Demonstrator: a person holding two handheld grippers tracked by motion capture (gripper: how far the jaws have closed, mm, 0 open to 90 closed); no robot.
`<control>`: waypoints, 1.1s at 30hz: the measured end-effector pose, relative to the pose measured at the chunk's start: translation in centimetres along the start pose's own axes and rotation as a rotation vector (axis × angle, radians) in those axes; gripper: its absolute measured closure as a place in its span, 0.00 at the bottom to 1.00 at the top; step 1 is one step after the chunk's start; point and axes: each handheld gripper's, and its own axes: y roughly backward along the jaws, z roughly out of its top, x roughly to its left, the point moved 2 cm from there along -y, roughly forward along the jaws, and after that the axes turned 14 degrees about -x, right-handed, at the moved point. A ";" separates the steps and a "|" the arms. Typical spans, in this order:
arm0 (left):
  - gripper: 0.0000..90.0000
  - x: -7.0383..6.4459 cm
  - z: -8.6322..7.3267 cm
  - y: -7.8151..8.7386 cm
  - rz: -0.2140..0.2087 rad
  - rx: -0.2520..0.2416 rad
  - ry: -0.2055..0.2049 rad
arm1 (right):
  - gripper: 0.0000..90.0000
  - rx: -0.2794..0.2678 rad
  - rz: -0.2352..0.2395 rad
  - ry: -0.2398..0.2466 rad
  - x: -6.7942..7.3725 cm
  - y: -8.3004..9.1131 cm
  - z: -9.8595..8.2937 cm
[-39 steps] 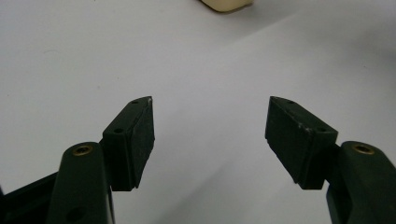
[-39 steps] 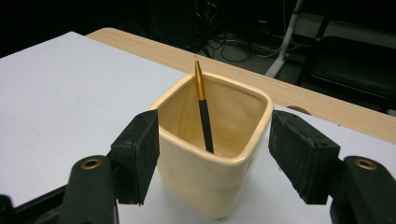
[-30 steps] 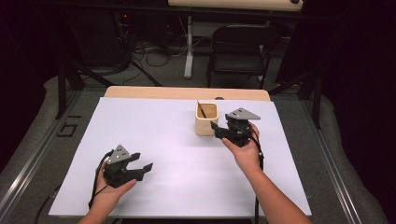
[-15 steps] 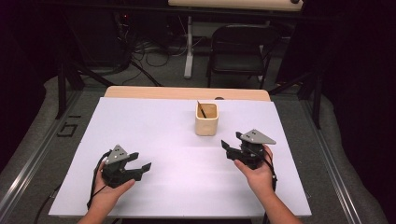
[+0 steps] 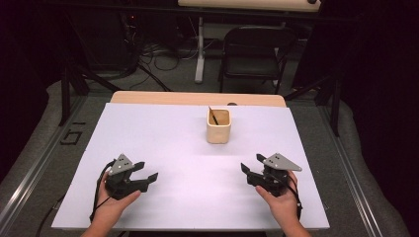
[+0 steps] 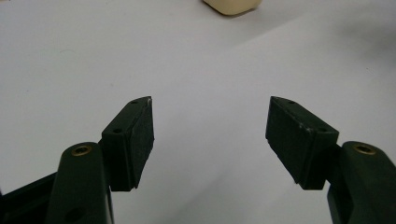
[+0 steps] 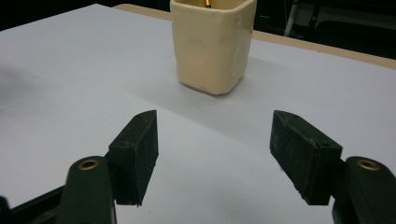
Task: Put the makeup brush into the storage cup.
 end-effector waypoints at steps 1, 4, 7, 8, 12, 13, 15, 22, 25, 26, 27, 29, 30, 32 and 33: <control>0.36 0.0 0.0 0.1 -0.001 -0.007 0.001 | 0.36 -0.001 -0.001 0.002 0.0 0.3 -0.2; 0.36 0.1 -0.1 0.6 -0.004 -0.015 -0.003 | 0.36 -0.002 -0.008 0.010 -0.1 1.0 -0.6; 0.36 0.2 -0.2 0.9 -0.001 -0.022 -0.005 | 0.36 0.001 -0.016 0.011 -0.2 1.5 -0.9; 0.36 0.2 -0.2 1.0 0.000 -0.019 -0.009 | 0.36 0.002 -0.016 0.010 -0.3 1.6 -1.0; 0.36 0.4 -0.4 1.2 0.005 -0.023 -0.006 | 0.36 0.009 -0.023 -0.001 -0.6 2.3 -1.4; 0.36 0.4 -0.5 1.3 0.007 -0.023 -0.004 | 0.36 0.008 -0.025 0.003 -0.7 2.4 -1.5; 0.36 0.5 -0.6 1.5 0.008 -0.020 -0.006 | 0.35 0.014 -0.027 0.002 -0.8 2.7 -1.7; 0.36 0.8 -0.9 2.0 0.013 -0.017 -0.005 | 0.35 0.037 -0.037 0.002 -1.3 3.6 -2.5; 0.36 0.9 -1.1 2.1 0.019 -0.016 0.001 | 0.35 0.036 -0.044 0.003 -1.4 3.8 -2.8; 0.36 0.9 -1.1 2.2 0.019 -0.016 0.001 | 0.35 0.049 -0.039 0.003 -1.4 3.9 -2.9; 0.36 0.9 -1.2 2.2 0.019 -0.014 0.002 | 0.35 0.046 -0.041 -0.001 -1.4 3.9 -3.0; 0.36 1.0 -1.3 2.2 0.021 -0.010 -0.003 | 0.35 0.045 -0.038 0.003 -1.3 3.9 -3.2; 0.36 1.0 -1.3 2.2 0.023 -0.007 -0.006 | 0.35 0.049 -0.035 0.003 -1.3 3.9 -3.2; 0.36 1.0 -1.4 2.1 0.026 -0.004 -0.009 | 0.35 0.048 -0.030 0.004 -1.3 3.9 -3.3; 0.36 1.0 -1.4 2.1 0.027 -0.001 -0.013 | 0.35 0.048 -0.027 0.002 -1.3 3.9 -3.3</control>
